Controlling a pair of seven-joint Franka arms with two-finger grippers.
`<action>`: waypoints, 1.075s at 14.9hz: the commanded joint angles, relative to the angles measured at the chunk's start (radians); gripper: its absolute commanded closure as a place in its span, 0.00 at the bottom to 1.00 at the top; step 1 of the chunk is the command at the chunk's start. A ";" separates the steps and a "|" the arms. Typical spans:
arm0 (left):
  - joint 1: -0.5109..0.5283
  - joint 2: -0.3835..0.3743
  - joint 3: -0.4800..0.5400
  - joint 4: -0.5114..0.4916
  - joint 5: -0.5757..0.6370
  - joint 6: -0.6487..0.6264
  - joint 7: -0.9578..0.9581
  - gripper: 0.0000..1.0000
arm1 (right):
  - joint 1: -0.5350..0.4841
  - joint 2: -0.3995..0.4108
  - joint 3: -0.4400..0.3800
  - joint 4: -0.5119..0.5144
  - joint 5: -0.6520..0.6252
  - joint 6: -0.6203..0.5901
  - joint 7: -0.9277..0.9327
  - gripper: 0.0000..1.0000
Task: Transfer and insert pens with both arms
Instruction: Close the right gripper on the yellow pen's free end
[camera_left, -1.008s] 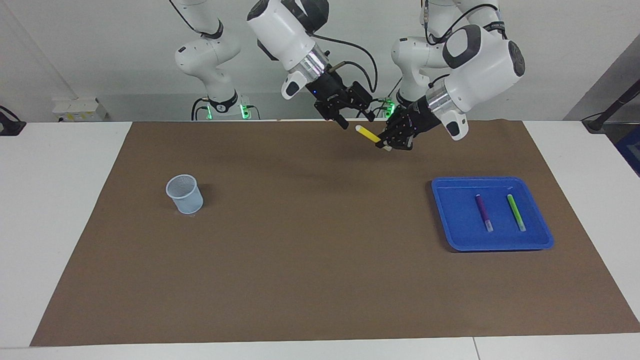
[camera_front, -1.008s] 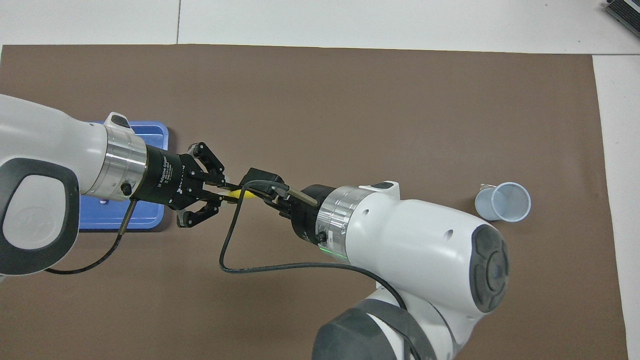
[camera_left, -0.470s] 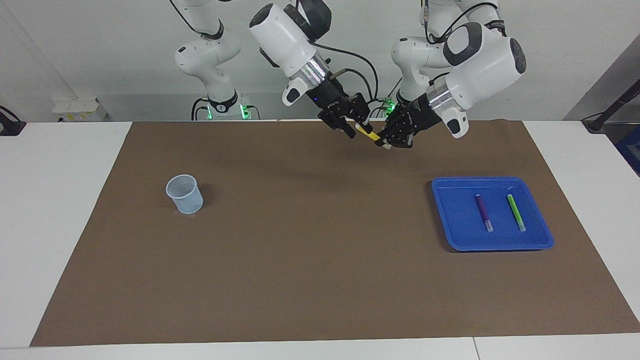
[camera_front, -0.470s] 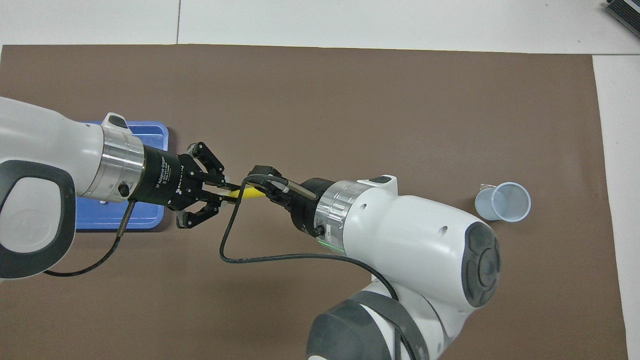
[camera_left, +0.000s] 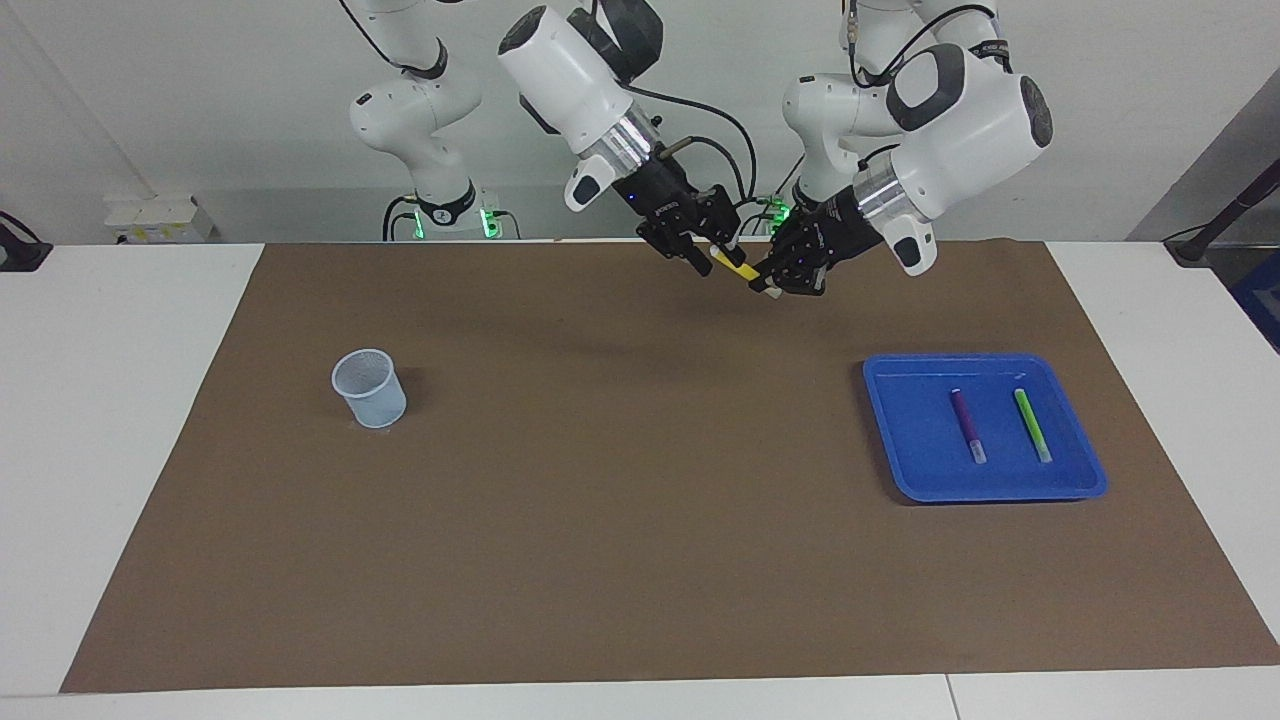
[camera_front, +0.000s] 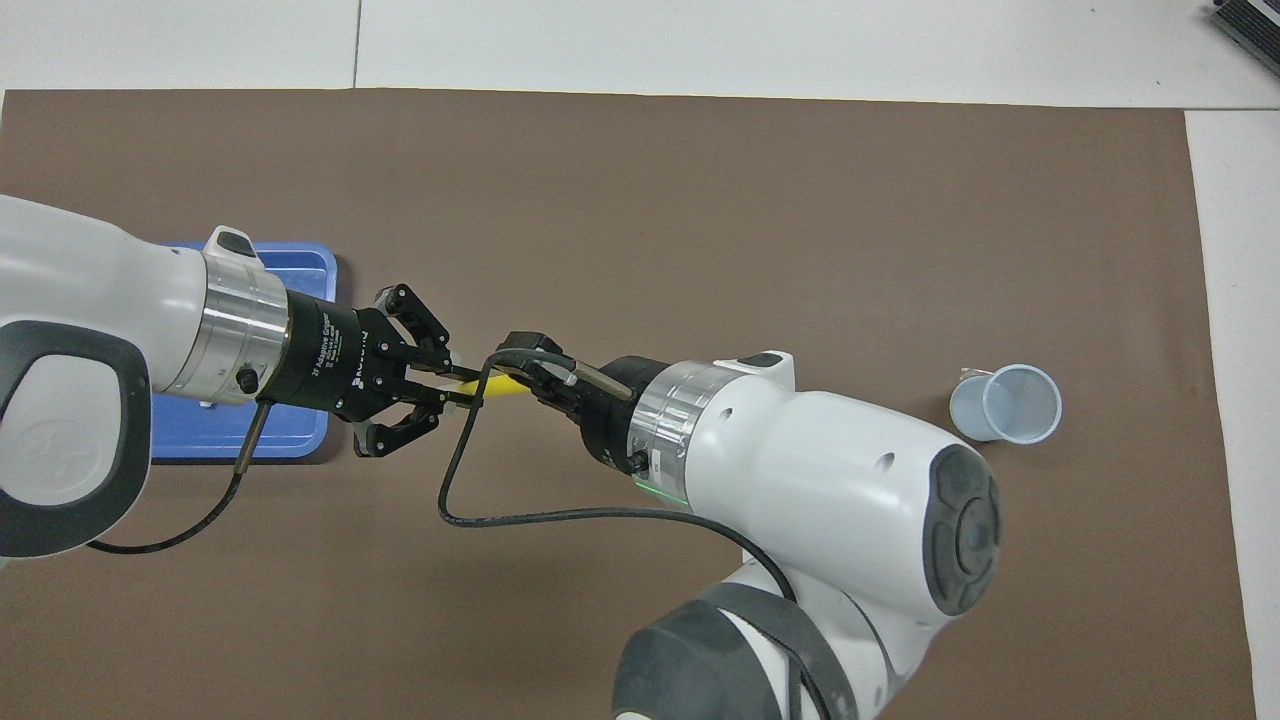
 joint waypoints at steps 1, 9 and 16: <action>-0.012 -0.034 0.012 -0.039 -0.027 0.022 -0.011 1.00 | 0.002 0.004 0.012 0.008 0.021 0.016 0.045 0.49; -0.012 -0.034 0.012 -0.039 -0.031 0.022 -0.011 1.00 | 0.001 0.004 0.012 0.008 0.021 0.014 0.027 0.66; -0.012 -0.040 0.012 -0.039 -0.037 0.021 -0.011 1.00 | -0.004 0.006 0.012 0.007 0.022 0.013 0.018 1.00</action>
